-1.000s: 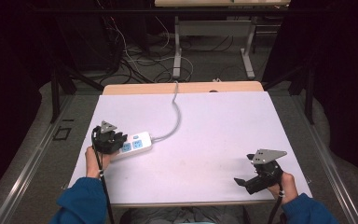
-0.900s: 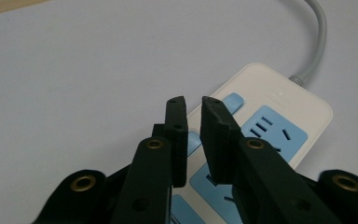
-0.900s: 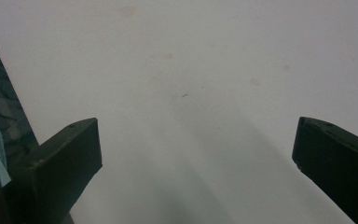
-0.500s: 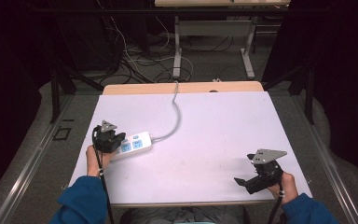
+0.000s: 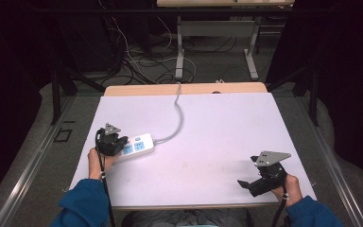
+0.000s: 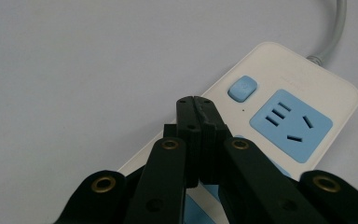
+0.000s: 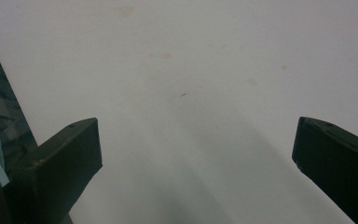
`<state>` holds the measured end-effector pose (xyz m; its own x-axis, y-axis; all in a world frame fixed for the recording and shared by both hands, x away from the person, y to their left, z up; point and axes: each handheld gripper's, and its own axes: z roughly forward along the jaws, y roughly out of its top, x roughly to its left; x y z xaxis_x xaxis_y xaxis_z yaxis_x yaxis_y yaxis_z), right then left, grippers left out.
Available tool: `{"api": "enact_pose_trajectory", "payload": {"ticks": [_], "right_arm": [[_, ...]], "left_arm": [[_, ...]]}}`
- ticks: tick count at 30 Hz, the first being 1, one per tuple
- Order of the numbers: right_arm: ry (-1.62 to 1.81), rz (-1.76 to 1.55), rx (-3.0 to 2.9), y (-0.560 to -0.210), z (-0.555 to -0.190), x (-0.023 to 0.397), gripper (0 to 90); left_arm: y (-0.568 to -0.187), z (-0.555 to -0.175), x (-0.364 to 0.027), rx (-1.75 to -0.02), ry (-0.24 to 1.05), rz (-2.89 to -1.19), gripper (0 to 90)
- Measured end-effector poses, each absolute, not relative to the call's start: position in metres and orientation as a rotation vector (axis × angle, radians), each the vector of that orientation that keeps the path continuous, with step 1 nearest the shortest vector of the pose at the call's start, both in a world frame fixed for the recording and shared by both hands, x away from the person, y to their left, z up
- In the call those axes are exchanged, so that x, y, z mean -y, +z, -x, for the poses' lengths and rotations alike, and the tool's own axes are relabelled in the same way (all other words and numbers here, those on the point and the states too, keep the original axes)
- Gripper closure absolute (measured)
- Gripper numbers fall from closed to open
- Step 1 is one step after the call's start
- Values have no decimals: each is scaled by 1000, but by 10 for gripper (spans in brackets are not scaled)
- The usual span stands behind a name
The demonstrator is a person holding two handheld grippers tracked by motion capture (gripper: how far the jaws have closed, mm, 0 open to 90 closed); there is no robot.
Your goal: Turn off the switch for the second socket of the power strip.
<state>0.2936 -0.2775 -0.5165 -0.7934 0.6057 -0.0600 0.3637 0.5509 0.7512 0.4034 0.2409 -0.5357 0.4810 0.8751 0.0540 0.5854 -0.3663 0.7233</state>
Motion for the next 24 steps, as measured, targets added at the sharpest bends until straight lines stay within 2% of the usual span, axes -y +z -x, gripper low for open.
{"api": "enact_pose_trajectory", "payload": {"ticks": [24], "right_arm": [[1076,-810,-2472,-518,-293,276,9]], "left_arm": [[-537,-402,-241,-1186,588,-2099,900]]}}
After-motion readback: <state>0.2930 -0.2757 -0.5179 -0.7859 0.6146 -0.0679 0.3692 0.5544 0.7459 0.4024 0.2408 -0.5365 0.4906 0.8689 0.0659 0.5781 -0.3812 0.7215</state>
